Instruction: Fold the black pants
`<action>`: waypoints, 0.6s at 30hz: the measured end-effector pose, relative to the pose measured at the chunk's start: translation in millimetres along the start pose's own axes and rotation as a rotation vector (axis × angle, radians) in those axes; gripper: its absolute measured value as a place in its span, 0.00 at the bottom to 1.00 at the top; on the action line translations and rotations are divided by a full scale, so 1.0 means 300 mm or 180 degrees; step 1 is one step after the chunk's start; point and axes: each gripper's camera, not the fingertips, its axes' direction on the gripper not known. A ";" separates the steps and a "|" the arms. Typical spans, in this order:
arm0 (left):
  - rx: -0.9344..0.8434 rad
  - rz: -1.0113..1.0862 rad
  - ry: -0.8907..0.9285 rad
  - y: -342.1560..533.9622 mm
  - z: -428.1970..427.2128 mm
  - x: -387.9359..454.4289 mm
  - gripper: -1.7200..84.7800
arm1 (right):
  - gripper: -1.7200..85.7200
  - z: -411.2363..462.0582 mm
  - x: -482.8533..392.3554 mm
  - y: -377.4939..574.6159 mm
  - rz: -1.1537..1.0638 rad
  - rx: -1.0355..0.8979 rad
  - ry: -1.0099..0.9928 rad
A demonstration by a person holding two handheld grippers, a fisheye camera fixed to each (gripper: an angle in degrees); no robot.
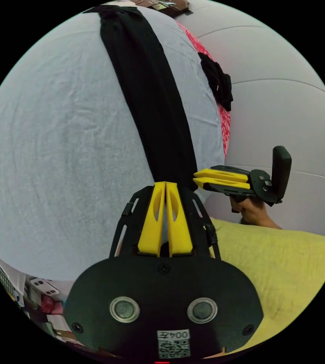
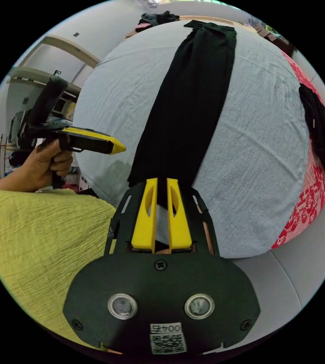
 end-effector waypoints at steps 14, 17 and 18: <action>-0.0196 0.0497 -0.0768 -0.153 -0.527 -0.320 0.03 | 0.07 0.115 0.044 -0.152 0.1820 -0.0196 0.0141; -0.0387 0.0715 -0.1147 -0.221 -0.566 -0.345 0.03 | 0.06 0.120 0.049 -0.154 0.2051 -0.0098 0.0134; -0.0464 0.0754 -0.1165 -0.247 -0.568 -0.349 0.03 | 0.06 0.121 0.049 -0.155 0.2082 -0.0088 0.0141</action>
